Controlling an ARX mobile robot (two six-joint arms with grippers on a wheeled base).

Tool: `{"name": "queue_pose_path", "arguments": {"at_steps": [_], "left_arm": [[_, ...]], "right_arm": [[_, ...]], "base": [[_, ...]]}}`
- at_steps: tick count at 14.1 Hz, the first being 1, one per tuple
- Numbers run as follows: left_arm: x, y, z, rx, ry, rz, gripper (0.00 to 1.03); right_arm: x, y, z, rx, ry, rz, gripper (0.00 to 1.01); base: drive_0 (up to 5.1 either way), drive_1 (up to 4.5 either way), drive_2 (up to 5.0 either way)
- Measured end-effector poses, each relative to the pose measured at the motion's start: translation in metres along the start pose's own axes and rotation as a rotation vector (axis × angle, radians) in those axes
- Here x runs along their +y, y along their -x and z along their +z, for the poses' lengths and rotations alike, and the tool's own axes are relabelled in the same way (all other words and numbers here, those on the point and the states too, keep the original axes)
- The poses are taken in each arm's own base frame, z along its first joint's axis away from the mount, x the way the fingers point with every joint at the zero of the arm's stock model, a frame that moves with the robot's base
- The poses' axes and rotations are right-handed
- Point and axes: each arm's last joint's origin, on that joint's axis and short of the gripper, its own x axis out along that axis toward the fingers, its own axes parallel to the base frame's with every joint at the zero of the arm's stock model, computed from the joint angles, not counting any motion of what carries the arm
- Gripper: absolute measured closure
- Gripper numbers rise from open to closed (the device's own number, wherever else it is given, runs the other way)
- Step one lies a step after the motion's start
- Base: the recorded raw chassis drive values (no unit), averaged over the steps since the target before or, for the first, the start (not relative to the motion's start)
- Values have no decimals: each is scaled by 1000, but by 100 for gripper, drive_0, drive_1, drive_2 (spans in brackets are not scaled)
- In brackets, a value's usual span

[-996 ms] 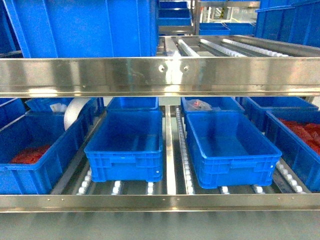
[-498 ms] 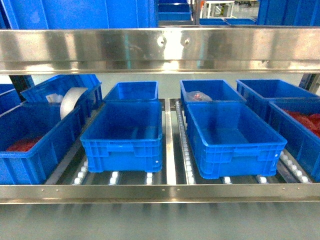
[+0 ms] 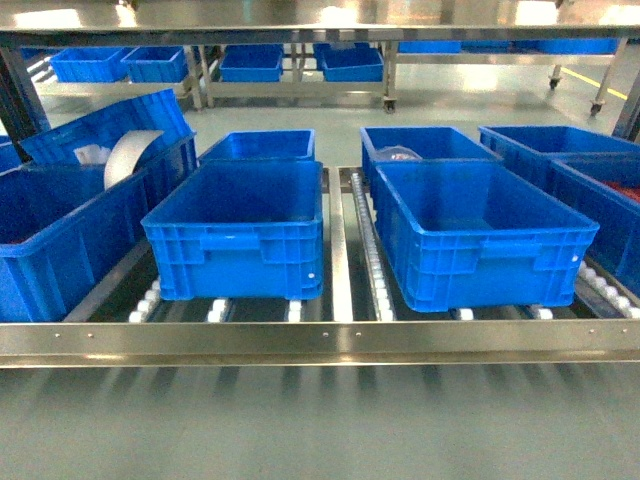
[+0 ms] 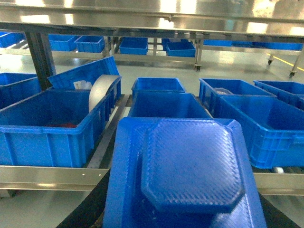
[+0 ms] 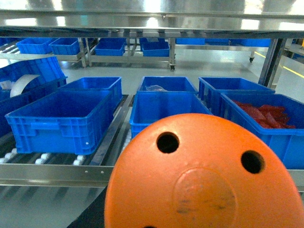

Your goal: Sort blue parts and orange caps into right shelf containers

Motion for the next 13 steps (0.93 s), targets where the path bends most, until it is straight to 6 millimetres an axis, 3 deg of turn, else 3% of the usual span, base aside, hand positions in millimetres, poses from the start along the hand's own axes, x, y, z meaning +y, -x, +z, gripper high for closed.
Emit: {"name": "queue_pose_path", "arguments": {"at_steps": [13], "left_arm": [[0,0,0,2,0,1,61]], "right_arm": [[0,0,0,1,1,0,57]], "base": [[0,0,0]]}}
